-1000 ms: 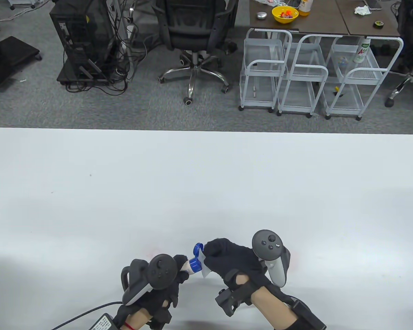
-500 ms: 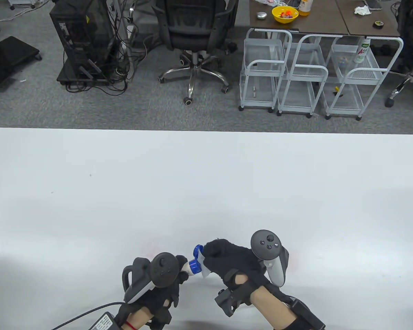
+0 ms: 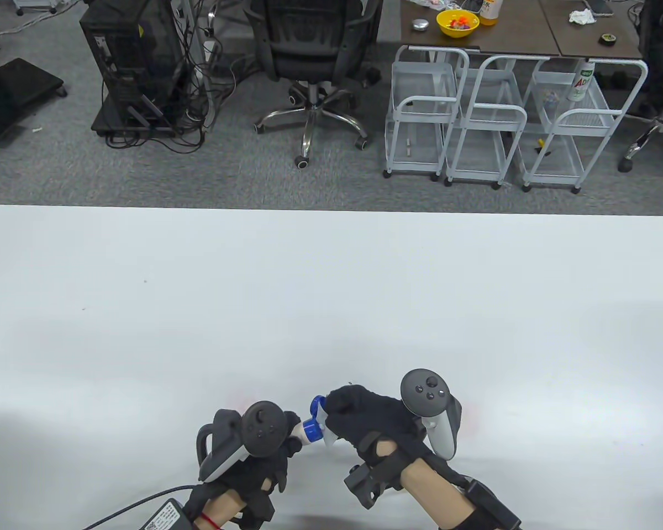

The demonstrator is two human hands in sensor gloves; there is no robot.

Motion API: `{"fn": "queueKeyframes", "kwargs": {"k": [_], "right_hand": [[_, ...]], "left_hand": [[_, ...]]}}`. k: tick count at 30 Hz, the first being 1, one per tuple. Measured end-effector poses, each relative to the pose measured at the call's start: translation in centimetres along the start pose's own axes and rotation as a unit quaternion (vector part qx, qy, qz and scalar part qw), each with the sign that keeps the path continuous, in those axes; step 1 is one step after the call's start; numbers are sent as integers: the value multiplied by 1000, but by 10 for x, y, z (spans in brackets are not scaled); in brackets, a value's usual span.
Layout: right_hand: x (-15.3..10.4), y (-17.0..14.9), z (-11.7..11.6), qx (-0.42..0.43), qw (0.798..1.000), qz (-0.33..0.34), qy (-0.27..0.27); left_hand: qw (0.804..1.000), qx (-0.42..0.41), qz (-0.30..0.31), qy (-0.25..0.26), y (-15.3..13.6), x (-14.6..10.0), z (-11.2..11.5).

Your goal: Squeeze hand cream onto cotton pad

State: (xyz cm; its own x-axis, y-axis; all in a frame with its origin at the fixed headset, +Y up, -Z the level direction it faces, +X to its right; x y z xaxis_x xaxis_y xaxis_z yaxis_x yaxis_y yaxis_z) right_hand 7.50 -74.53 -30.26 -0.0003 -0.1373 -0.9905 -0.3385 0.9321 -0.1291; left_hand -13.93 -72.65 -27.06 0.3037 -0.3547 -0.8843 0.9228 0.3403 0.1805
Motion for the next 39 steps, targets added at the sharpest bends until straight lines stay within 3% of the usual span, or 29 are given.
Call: {"fn": "queueKeyframes", "kwargs": {"k": [11,16,20,22,24,28,32,39], "right_hand": [[3,0,6,25,1000,-8,3],[6,-1,14,41,999,-17,-2],[7,-2,19,43,999,-23,-11],[7,-2,20,44,999,-26,-14],[6,-2,21,46,998,-26,-13],[6,-3,21,46,998,-27,-14],[7,-3,21,46,998,-29,-14],[7,-5,21,53,998,-38,-10]], "left_hand": [[999,-4,-33,4,-16,6,-3],[997,-74,-14,22,-29,6,-12],[975,-218,36,-10,-43,9,-13],[955,-281,67,-70,-46,12,-7],[934,-331,90,-98,-47,14,-4],[919,-357,115,-125,-46,14,-2],[933,-332,111,-88,-46,13,-5],[938,-322,96,-80,-47,13,-4]]}}
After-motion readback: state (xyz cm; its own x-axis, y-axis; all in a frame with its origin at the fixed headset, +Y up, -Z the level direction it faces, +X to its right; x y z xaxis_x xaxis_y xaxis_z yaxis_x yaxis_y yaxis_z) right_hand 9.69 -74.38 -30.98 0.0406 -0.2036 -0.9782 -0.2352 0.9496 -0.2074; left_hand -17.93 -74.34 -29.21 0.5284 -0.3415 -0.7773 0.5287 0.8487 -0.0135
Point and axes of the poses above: the tracker on the back of each hand, its own y axis roughly to the thumb side, its own x axis roughly from the wrist to the fingertips, z = x × y, the point moved 4 cm from there along x, roughly from the wrist to the fingertips, and after that the axes turned 13 degrees about -y, right-handed, at the moved point
